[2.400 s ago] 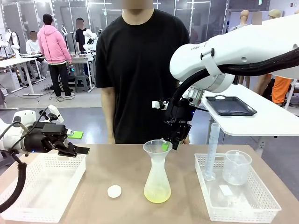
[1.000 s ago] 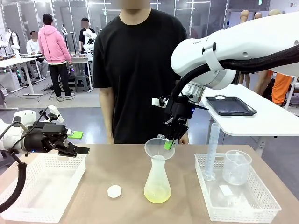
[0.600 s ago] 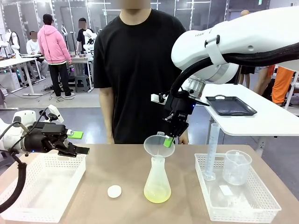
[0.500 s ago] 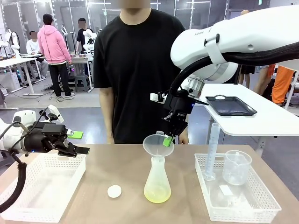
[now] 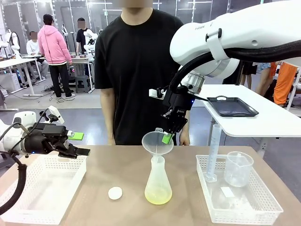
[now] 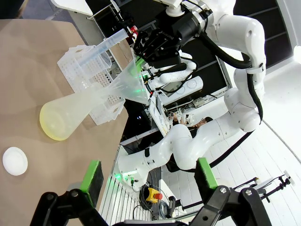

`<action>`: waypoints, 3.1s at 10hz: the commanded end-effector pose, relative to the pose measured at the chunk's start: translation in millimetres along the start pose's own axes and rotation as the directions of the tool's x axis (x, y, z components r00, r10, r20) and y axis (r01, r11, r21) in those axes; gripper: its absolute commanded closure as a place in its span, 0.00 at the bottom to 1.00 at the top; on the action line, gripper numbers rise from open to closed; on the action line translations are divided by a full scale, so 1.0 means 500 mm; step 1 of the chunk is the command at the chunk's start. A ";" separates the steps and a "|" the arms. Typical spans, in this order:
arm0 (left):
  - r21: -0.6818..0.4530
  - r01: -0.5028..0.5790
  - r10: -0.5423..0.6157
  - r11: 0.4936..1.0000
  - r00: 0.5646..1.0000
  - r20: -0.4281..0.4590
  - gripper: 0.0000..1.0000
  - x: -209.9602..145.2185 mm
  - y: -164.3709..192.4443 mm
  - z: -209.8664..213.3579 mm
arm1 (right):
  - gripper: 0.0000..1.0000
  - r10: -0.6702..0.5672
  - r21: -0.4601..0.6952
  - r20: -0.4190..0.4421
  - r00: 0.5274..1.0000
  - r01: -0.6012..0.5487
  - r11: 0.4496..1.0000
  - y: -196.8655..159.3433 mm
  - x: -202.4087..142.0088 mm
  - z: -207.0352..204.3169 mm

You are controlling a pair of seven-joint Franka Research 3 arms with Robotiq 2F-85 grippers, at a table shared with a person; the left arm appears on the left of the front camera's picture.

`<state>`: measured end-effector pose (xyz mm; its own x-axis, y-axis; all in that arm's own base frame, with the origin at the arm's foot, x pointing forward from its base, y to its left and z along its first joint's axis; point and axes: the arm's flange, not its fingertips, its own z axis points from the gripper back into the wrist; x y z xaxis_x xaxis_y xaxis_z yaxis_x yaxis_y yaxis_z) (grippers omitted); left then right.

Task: Prepare the solutions needed for the experiment.
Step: Once the solution is in the Big flask , pick up the Plastic Funnel and place it back into the right Organizing basket.

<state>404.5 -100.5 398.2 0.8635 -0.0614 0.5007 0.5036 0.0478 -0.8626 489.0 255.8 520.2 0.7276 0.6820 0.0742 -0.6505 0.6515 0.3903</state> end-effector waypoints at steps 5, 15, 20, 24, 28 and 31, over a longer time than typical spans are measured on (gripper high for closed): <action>-0.009 0.006 -0.006 1.000 1.000 -0.013 0.00 0.000 -0.005 0.003 | 1.00 -0.070 -0.085 -0.028 0.997 0.067 0.994 0.047 -0.033 0.063; -0.009 0.006 -0.006 1.000 1.000 -0.013 0.00 0.000 -0.005 0.003 | 1.00 -0.009 -0.075 0.056 0.998 0.013 0.997 0.062 -0.109 0.157; -0.009 0.006 -0.006 1.000 1.000 -0.013 0.00 0.000 -0.005 0.003 | 1.00 -0.143 -0.047 0.056 0.988 0.146 0.988 -0.010 -0.265 0.174; -0.009 0.006 -0.006 1.000 1.000 -0.013 0.00 0.000 -0.005 0.003 | 1.00 -0.287 -0.033 0.125 0.950 0.293 0.955 -0.096 -0.411 0.145; -0.009 0.006 -0.006 1.000 1.000 -0.013 0.00 0.000 -0.005 0.003 | 1.00 -0.349 -0.017 0.159 0.923 0.356 0.934 -0.156 -0.466 0.130; -0.009 0.006 -0.006 1.000 1.000 -0.013 0.00 0.000 -0.005 0.003 | 1.00 -0.434 -0.017 0.169 0.885 0.443 0.896 -0.199 -0.472 0.059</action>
<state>404.6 -100.2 398.2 0.8635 -0.0607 0.5006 0.5035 0.0484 -0.8626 388.2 19.0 505.6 0.9514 0.3035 0.0526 -0.3002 0.8752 0.3793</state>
